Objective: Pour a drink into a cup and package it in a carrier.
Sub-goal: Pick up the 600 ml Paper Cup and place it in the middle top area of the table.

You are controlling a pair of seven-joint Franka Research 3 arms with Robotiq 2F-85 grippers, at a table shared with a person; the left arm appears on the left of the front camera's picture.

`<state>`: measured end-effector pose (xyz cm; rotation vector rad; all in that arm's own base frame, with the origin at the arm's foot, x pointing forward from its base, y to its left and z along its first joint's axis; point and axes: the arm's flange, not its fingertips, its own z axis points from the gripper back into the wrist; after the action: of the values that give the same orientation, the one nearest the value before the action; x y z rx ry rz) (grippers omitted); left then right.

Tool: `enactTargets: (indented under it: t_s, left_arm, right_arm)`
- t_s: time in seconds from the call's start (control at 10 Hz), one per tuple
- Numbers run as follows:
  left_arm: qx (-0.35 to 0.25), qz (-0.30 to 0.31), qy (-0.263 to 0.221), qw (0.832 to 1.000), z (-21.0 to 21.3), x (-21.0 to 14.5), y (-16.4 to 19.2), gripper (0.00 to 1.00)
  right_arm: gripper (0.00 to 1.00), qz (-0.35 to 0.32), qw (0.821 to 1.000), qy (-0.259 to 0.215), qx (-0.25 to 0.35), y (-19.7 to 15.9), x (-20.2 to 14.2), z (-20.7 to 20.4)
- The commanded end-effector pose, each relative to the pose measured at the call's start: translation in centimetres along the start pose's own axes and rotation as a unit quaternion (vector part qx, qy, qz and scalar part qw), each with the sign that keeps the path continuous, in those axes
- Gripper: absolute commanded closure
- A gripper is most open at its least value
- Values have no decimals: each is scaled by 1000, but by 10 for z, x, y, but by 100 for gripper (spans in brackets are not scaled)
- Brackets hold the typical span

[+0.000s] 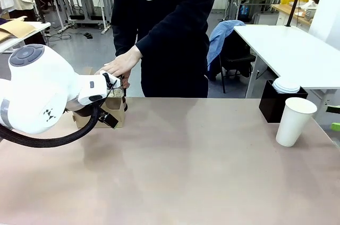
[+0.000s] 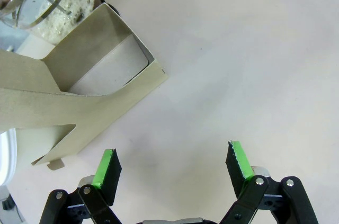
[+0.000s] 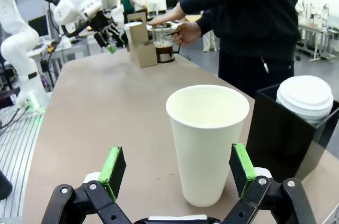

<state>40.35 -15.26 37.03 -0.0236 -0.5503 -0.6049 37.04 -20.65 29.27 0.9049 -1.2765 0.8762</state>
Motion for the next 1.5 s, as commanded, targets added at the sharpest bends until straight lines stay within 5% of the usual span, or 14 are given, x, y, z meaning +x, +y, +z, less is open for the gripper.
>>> enactTargets:
  t_s: [0.0, 1.4]
  left_arm:
    - [0, 1, 0, 1000, 0, 0, 0, 0]
    - [0, 1, 0, 1000, 0, 0, 0, 0]
  right_arm:
    - [0, -3, 1000, -16, -16, -2, -12, -13]
    - [0, -22, 999, -24, -41, -24, -50, -79]
